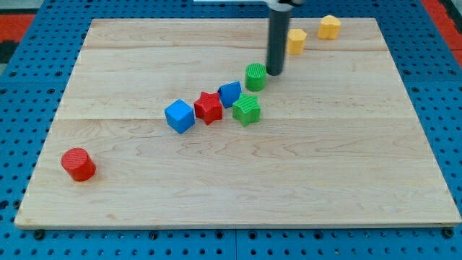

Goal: Place the yellow blocks in the vertical line

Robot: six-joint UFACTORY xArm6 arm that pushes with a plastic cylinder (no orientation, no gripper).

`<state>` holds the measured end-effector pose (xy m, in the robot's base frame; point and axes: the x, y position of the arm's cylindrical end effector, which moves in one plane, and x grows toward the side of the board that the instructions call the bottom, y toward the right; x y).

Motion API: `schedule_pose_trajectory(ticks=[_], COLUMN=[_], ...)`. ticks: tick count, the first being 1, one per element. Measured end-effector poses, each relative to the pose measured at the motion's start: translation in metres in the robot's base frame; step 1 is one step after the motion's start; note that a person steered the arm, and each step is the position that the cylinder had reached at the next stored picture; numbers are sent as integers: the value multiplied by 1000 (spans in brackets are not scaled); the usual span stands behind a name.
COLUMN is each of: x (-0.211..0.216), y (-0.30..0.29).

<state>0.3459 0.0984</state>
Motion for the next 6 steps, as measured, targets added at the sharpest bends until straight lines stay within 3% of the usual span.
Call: schedule_pose_trajectory(ticks=[1,2,3,4,5,6], x=[-30,-37,-89,-153,-150,-74], y=[39,130,170,173,93,65])
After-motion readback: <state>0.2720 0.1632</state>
